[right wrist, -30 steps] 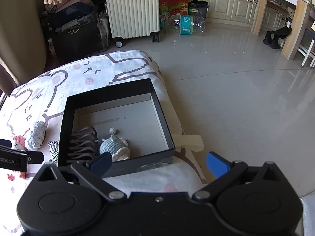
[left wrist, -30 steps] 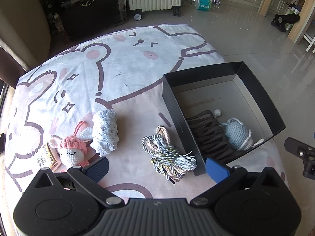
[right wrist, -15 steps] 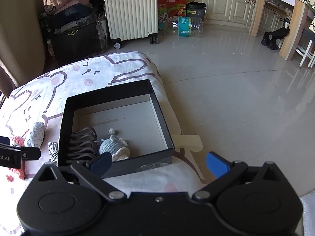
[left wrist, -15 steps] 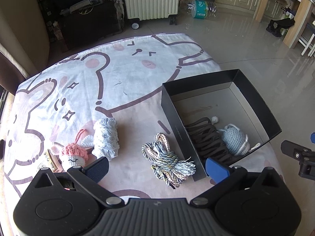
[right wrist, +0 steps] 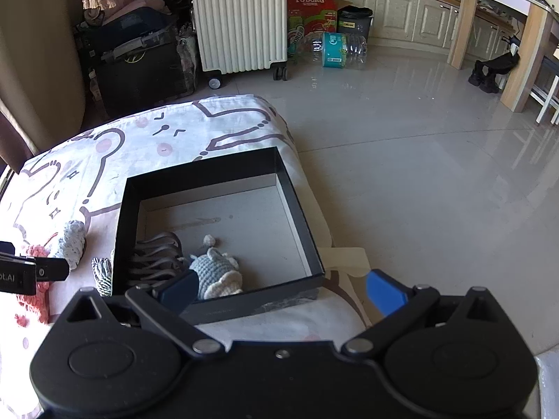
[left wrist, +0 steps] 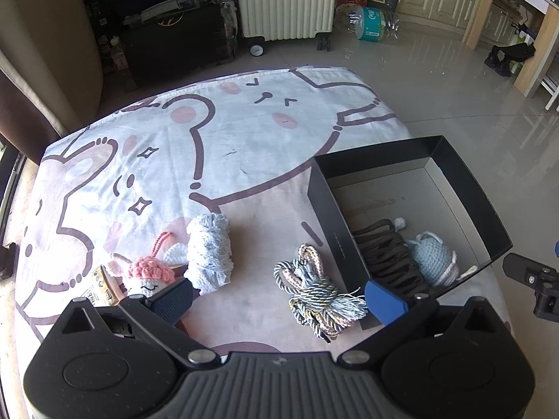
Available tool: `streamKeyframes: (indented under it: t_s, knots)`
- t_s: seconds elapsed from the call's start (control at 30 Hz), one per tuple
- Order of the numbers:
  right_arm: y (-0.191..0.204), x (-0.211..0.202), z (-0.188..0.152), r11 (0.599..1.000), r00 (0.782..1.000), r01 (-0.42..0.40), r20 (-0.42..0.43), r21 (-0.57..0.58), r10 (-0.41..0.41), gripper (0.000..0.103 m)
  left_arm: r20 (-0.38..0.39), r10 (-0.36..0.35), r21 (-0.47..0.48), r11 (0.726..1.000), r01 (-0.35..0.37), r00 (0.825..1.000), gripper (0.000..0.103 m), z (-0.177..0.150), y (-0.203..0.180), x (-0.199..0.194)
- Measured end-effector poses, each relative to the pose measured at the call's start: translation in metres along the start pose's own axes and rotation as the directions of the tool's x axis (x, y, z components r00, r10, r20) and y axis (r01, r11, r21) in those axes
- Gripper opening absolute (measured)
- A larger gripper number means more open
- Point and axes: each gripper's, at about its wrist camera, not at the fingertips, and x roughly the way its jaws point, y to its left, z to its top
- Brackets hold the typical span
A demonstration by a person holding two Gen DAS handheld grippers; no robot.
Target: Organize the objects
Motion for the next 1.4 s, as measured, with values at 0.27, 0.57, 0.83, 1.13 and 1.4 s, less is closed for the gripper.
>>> streamKeyframes:
  t_s: [0.27, 0.57, 0.83, 1.13, 1.4]
  knots:
    - [0.016, 0.003, 0.010, 0.999, 1.000, -0.021, 0.012, -0.039, 0.021, 0.103, 0.008, 0.022, -0.046, 0.999, -0.021, 1.000, 0.103, 0.001, 0.021, -0.002]
    - [0.043, 0.006, 0.023, 0.994, 0.997, -0.064, 0.026, -0.087, 0.067, 0.103, 0.013, 0.065, -0.100, 0.993, -0.063, 0.998, 0.103, -0.001, 0.052, -0.008]
    - [0.073, 0.008, 0.029, 0.982, 0.993, -0.111, 0.031, -0.154, 0.117, 0.103, 0.011, 0.106, -0.133, 0.986, -0.104, 0.994, 0.103, -0.007, 0.079, -0.016]
    - [0.101, 0.005, 0.029, 0.965, 0.984, -0.165, 0.028, -0.202, 0.174, 0.103, 0.015, 0.135, -0.173, 0.976, -0.131, 0.991, 0.103, -0.018, 0.107, -0.028]
    - [0.118, -0.001, 0.022, 0.953, 0.979, -0.190, 0.022, -0.238, 0.200, 0.103, 0.022, 0.141, -0.218, 0.967, -0.133, 0.990, 0.103, -0.034, 0.130, -0.040]
